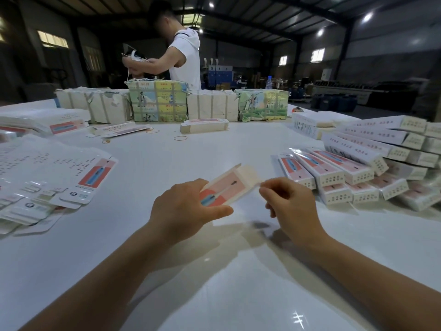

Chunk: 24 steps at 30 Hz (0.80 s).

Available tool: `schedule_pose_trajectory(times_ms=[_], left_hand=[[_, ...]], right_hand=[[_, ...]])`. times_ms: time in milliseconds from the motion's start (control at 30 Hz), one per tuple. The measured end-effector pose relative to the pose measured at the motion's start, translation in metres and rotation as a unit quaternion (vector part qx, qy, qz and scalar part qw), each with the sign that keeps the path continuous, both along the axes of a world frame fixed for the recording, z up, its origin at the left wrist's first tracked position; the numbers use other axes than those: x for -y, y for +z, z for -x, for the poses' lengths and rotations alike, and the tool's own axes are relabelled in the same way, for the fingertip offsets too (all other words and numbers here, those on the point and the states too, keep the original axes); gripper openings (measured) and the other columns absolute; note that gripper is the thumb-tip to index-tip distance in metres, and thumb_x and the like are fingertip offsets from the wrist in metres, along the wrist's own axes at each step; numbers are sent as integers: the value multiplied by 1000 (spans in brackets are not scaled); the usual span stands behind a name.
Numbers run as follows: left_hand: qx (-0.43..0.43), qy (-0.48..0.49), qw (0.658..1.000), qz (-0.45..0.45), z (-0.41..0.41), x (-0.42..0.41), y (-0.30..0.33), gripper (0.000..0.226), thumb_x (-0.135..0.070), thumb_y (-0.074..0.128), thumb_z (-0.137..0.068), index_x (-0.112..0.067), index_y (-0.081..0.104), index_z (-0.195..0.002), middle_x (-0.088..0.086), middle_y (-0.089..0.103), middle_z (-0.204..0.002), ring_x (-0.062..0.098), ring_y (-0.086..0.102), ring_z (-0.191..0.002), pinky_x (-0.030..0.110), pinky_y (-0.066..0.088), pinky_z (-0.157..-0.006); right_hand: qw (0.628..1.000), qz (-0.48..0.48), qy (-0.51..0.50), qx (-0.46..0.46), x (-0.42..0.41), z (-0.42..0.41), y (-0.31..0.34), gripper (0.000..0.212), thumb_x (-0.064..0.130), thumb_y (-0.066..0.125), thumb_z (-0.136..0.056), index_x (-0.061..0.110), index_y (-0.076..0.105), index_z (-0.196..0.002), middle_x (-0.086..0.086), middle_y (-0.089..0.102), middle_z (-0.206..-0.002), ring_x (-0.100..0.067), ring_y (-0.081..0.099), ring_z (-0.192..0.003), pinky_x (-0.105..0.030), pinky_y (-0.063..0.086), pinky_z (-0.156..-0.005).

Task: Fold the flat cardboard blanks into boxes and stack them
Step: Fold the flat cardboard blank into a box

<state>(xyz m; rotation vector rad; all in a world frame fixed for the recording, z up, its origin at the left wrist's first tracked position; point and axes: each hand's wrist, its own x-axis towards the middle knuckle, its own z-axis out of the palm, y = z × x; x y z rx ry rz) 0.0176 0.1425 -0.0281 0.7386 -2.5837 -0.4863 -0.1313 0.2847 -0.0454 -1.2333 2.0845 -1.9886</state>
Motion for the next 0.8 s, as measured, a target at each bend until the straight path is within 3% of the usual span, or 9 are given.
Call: schedule_pose_trajectory(times_ms=[133, 300, 367, 433, 500, 567, 667, 800], left_hand=[[-1, 4, 1000, 15, 6, 1, -7, 63, -74, 55, -72, -34, 52, -119, -15, 60, -107, 11, 59, -74, 25, 55, -67], [7, -18, 999, 25, 4, 3, -11, 67, -76, 53, -67, -34, 52, -120, -13, 61, -112, 10, 59, -75, 26, 56, -67], [9, -24, 999, 32, 4, 1, -10, 71, -77, 49, -61, -34, 53, -118, -13, 61, -109, 10, 59, -76, 30, 56, -68], [18, -37, 998, 43, 5, -1, -11, 69, -76, 51, -63, -35, 53, -118, -12, 61, -111, 12, 60, -75, 28, 57, -68], [24, -43, 997, 57, 4, -2, -13, 67, -75, 50, -64, -35, 52, -119, -13, 60, -112, 12, 60, -71, 24, 57, -67], [21, -37, 997, 65, 4, -4, -14, 69, -74, 47, -62, -35, 53, -119, -14, 61, -111, 12, 59, -70, 25, 57, -66], [18, -28, 997, 76, 6, -4, -13, 69, -75, 45, -61, -35, 54, -117, -13, 61, -109, 11, 59, -72, 26, 56, -66], [13, -27, 996, 81, 7, -5, -16, 59, -71, 57, -71, -34, 53, -117, -12, 61, -108, 11, 58, -73, 25, 55, -66]], right_hand=[[997, -16, 63, -31, 2, -14, 0, 27, 7, 59, -91, 33, 68, -91, 12, 64, -87, 1, 58, -66, -14, 46, -59], [996, -37, 76, 3, 0, -13, 2, 22, 0, 57, -90, 17, 69, -96, 3, 64, -80, -4, 57, -60, -18, 49, -57], [994, -40, 95, 33, 0, -12, 2, 36, -2, 54, -90, 21, 59, -117, -2, 61, -82, -7, 57, -62, -21, 50, -57], [988, -68, 123, 67, 1, -9, 1, 56, -2, 52, -91, 35, 41, -131, -5, 57, -87, -9, 56, -65, -21, 50, -57], [983, -103, 134, 75, 2, -7, 0, 54, -2, 52, -90, 35, 43, -128, -6, 59, -91, -7, 56, -67, -16, 47, -55], [985, -90, 127, 77, 3, -6, -1, 39, -5, 53, -87, 24, 57, -114, 0, 61, -81, -5, 56, -63, -13, 43, -51], [989, -78, 112, 57, 2, -6, -3, 35, -5, 51, -85, 21, 65, -103, 11, 60, -70, -9, 54, -61, -15, 43, -51], [987, -90, 122, 53, 2, -8, -2, 36, -3, 47, -89, 25, 64, -102, 4, 67, -90, -1, 56, -63, -13, 44, -53]])
